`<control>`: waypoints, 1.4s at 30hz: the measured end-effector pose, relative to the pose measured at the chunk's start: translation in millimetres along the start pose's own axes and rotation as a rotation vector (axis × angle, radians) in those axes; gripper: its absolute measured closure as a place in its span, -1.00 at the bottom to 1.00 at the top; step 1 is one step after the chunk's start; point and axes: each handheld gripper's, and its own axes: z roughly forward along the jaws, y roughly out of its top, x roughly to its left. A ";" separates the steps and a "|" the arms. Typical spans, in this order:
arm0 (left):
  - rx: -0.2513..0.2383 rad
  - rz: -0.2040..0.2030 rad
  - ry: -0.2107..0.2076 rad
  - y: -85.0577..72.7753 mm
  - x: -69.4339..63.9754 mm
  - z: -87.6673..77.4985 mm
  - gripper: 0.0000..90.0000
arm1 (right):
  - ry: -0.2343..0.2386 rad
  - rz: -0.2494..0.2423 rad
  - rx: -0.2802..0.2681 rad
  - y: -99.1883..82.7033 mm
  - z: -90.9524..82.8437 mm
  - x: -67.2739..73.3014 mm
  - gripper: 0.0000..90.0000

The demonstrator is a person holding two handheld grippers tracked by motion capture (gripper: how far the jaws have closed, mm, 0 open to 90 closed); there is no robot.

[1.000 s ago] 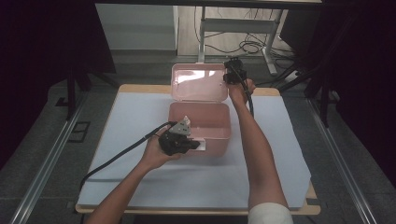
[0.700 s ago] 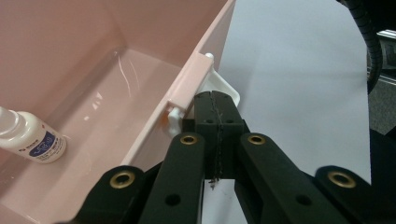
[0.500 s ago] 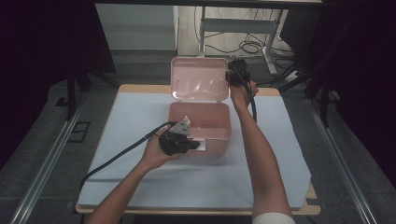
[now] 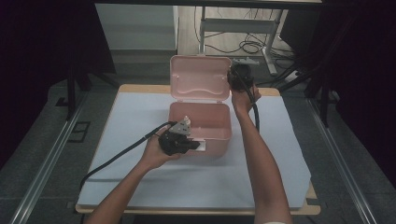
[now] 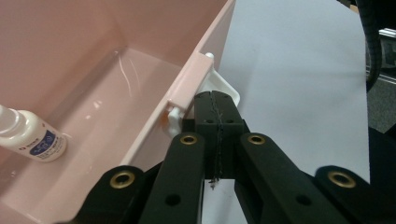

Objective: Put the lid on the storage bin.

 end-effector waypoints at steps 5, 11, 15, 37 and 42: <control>0.005 0.008 -0.001 0.0 1.0 -0.4 1.00 | 0.008 -0.002 -0.043 -4.9 -13.1 -0.3 0.95; 0.005 0.007 -0.002 0.1 1.6 -0.4 1.00 | 0.015 -0.005 -0.083 -10.6 -25.8 1.4 0.96; 0.010 0.012 -0.002 0.2 1.8 -0.8 1.00 | 0.029 -0.002 -0.103 -14.5 -33.8 1.4 0.96; 0.010 0.009 -0.001 0.0 1.4 -0.9 1.00 | 0.054 -0.034 -0.162 -29.8 -55.3 2.9 0.95; 0.006 0.001 -0.002 0.1 1.3 -0.6 1.00 | 0.068 -0.043 -0.167 -33.7 -61.0 2.4 0.94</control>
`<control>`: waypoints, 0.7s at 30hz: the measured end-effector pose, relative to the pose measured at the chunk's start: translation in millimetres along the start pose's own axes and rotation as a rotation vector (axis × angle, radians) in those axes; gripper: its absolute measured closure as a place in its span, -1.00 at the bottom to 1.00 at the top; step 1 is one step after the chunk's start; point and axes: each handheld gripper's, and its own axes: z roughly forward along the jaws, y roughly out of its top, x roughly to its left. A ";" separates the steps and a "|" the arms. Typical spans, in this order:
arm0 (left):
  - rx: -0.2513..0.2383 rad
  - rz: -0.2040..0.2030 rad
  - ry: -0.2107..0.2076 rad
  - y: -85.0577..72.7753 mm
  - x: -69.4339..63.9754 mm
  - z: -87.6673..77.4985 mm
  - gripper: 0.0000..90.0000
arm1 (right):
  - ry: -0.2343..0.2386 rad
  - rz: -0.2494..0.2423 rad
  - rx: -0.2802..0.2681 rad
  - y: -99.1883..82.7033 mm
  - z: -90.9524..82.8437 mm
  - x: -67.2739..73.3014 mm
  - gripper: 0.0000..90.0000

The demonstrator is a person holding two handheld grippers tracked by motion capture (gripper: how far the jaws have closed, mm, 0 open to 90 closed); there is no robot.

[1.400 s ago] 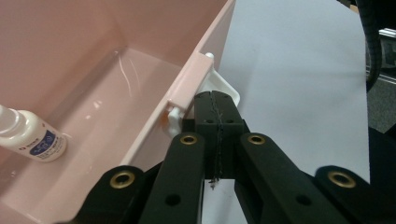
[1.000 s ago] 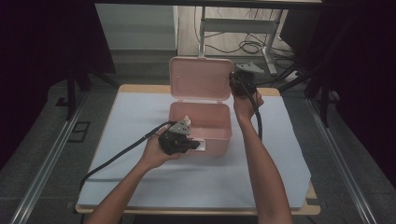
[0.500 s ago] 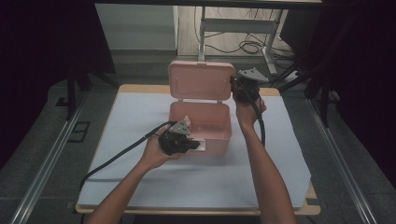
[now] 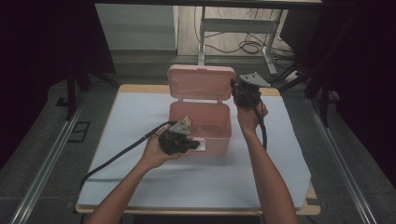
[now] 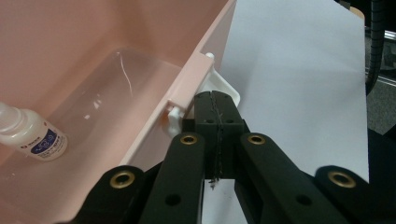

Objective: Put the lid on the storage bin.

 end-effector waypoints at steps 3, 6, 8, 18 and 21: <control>0.001 -0.001 0.001 0.1 -0.2 -0.1 1.00 | 0.017 -0.006 0.001 -1.6 -4.7 -0.6 0.93; 0.002 0.000 0.001 0.1 -0.1 -0.2 1.00 | 0.032 -0.009 0.005 -3.3 -9.0 -1.3 0.92; 0.002 -0.002 0.002 0.0 -0.3 -0.2 1.00 | 0.047 -0.011 0.006 -4.6 -12.1 -2.0 0.91; 0.000 -0.007 0.002 -0.1 -0.6 -0.2 1.00 | 0.123 -0.008 0.018 -13.4 -27.2 -5.7 0.85; 0.001 -0.007 0.002 0.0 -0.6 -0.2 1.00 | 0.158 0.011 0.035 -16.3 -31.4 -8.1 0.81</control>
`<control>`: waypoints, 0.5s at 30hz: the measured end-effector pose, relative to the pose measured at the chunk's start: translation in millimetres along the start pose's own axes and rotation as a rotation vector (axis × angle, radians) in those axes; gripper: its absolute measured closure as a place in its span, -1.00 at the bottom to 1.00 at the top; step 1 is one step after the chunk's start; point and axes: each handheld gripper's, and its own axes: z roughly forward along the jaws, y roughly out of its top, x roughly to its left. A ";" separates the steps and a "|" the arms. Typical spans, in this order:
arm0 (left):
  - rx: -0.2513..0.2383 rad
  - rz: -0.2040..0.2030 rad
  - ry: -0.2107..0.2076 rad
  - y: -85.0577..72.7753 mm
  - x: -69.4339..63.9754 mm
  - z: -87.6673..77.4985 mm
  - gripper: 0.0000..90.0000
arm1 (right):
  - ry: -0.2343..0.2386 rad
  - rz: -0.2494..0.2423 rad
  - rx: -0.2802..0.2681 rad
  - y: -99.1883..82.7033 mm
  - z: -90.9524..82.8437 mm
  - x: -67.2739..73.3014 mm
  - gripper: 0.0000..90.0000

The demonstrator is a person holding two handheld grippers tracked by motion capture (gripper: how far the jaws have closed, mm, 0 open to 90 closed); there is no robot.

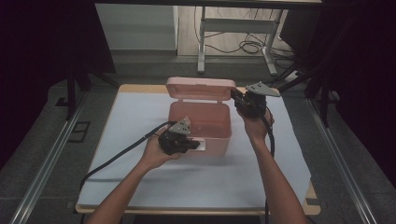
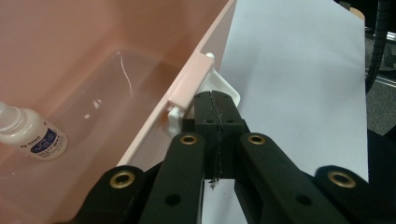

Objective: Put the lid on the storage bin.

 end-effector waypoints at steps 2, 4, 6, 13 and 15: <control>0.000 -0.001 0.001 0.0 -0.2 0.0 1.00 | 0.024 0.016 0.017 -1.7 -2.5 -1.5 0.77; 0.000 -0.001 0.003 0.0 -0.4 0.0 1.00 | 0.053 0.033 0.038 -4.0 -6.0 -3.1 0.73; -0.001 -0.002 0.004 0.0 -0.6 0.1 1.00 | 0.063 0.035 0.052 -5.6 -9.4 -3.3 0.71; -0.002 -0.002 0.010 0.0 -1.2 0.0 1.00 | 0.100 0.008 0.101 -14.4 -20.1 -0.7 0.64; -0.002 -0.002 0.011 -0.1 -1.4 0.0 1.00 | 0.114 0.001 0.124 -17.4 -23.0 -0.8 0.61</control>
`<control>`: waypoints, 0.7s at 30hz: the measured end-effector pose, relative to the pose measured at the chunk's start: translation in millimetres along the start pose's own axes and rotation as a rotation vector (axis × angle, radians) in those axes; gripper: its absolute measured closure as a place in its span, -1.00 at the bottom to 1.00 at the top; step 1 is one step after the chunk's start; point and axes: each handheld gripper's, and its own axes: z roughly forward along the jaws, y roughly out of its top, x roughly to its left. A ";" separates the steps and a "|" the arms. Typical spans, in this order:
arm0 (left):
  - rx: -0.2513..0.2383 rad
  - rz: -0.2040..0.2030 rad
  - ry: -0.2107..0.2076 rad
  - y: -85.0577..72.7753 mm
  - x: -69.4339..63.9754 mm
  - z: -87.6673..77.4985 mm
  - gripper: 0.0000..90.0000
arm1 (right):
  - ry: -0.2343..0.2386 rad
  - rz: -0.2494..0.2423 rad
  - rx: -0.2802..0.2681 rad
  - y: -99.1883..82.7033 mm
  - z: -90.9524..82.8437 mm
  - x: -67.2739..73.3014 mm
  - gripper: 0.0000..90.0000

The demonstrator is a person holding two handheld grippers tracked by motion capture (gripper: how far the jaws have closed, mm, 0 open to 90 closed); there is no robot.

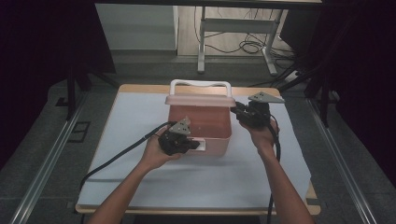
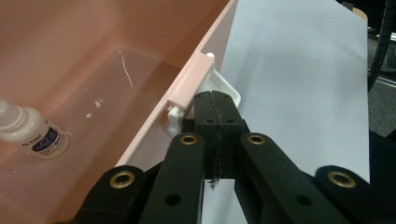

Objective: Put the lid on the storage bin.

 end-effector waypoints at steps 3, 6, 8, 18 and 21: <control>-0.001 0.000 0.001 0.0 0.0 0.0 1.00 | 0.017 -0.007 0.025 -4.5 -3.9 -0.5 0.58; 0.000 -0.002 0.002 0.1 -0.3 0.0 1.00 | 0.025 -0.026 0.045 -10.5 -8.7 0.0 0.59; 0.001 -0.008 0.002 0.2 -0.6 -0.1 1.00 | 0.015 -0.053 0.065 -14.4 -11.9 1.0 0.59; 0.002 -0.013 0.008 0.3 -1.4 -0.3 1.00 | -0.004 -0.106 0.111 -31.9 -22.4 0.8 0.62; 0.002 -0.014 0.008 0.3 -1.5 -0.3 1.00 | 0.006 -0.101 0.106 -33.9 -24.9 0.4 0.62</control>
